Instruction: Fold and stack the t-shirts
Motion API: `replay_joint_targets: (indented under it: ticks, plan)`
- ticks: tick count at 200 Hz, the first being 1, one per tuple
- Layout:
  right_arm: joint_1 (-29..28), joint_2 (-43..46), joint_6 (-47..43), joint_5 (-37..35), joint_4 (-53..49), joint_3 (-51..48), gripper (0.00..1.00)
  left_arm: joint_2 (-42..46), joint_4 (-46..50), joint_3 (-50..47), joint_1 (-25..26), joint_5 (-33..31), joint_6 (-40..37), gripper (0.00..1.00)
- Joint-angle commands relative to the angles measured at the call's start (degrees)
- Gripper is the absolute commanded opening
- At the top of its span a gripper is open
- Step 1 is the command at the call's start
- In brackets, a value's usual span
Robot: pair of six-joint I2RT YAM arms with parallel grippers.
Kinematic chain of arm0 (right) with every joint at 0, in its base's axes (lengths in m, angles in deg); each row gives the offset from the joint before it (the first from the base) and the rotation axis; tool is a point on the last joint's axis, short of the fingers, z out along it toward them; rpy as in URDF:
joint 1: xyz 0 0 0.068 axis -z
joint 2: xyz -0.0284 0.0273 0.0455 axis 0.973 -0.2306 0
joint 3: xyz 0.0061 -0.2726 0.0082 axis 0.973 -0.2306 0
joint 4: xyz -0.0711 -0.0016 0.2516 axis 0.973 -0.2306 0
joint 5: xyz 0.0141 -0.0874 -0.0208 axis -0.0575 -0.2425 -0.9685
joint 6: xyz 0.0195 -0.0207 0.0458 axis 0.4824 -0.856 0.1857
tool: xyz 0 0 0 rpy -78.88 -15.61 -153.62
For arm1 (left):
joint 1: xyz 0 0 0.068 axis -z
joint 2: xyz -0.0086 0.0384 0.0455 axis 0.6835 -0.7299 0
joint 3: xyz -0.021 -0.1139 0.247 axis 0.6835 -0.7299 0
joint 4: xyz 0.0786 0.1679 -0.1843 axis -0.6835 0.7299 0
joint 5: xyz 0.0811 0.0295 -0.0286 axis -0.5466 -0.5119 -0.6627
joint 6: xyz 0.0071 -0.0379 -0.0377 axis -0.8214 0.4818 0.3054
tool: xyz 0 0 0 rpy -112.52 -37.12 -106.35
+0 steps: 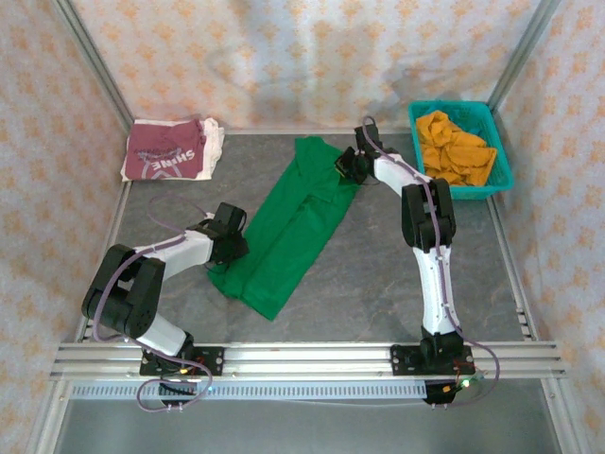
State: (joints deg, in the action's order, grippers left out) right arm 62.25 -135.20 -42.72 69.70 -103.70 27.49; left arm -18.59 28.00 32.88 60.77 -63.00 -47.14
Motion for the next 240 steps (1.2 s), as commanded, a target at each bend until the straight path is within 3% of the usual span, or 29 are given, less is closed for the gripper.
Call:
replay_joint_targets:
  ticks: [1,77,173,198,228,240]
  plan:
    - [0.26,4.8,-1.31,-2.93,-0.88,0.74,0.0,-2.6,3.57,-2.64,0.72,-0.91,1.5,0.18]
    - [0.44,12.99,-1.75,-9.11,-0.21,-7.01,0.0,-3.22,3.4,-2.91,0.72,-1.53,1.85,0.18]
    - [0.97,20.17,0.62,-11.21,-1.23,-13.82,0.0,-3.18,3.92,-3.27,0.72,-2.41,2.38,0.19]
    - [0.98,19.36,0.45,-12.18,-1.57,-15.1,0.0,-4.08,3.75,-2.82,0.72,-2.02,2.38,0.19]
    - [1.08,15.26,0.27,-11.08,-2.18,-13.89,0.1,-4.31,3.7,-2.82,0.72,-1.89,2.46,0.19]
    - [1.1,14.29,0.27,-11.67,-3.15,-13.02,0.05,-3.99,3.91,-2.95,0.72,-2.05,2.42,0.18]
